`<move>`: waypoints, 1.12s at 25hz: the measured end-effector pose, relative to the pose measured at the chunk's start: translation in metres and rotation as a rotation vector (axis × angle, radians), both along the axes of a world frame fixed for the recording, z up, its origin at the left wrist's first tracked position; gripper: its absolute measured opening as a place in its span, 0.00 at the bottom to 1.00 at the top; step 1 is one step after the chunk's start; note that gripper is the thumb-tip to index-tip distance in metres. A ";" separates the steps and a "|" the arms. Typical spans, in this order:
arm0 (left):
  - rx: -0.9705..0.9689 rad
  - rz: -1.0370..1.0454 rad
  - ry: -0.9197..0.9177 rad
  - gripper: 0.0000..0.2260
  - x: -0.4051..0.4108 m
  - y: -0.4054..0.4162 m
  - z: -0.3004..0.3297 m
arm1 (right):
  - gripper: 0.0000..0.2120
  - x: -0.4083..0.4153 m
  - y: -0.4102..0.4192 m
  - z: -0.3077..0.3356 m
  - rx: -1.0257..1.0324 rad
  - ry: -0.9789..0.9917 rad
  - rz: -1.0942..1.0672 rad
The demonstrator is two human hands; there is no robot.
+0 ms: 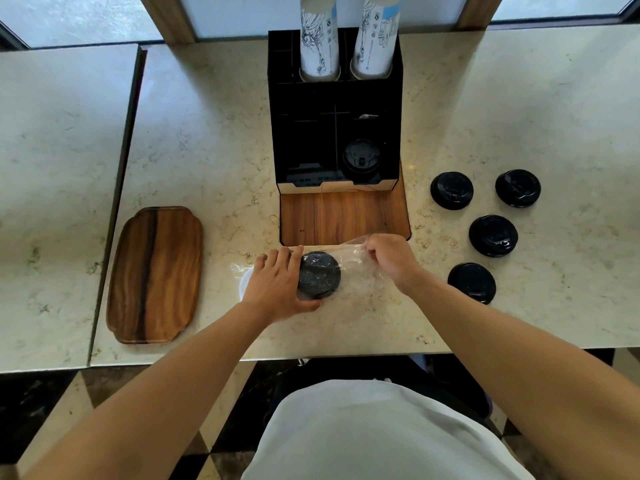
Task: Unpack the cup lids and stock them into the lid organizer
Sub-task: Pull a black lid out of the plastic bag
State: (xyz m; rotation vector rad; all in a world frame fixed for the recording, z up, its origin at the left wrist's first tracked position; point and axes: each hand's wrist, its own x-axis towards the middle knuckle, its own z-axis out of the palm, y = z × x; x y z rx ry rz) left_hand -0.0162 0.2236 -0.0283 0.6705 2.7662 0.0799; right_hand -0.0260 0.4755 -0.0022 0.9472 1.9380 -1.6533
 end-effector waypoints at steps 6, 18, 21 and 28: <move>-0.010 -0.018 0.000 0.50 -0.002 -0.001 -0.002 | 0.19 -0.002 0.011 -0.001 -0.410 -0.106 -0.153; -0.106 -0.042 -0.001 0.46 -0.004 0.000 0.004 | 0.07 -0.009 0.001 -0.004 -0.399 -0.255 0.086; -0.116 -0.047 0.002 0.45 -0.004 0.001 0.005 | 0.08 -0.009 -0.004 0.003 -0.330 -0.234 0.170; -0.060 -0.064 -0.008 0.46 -0.003 -0.004 0.004 | 0.13 -0.008 -0.016 0.012 -0.285 -0.176 0.278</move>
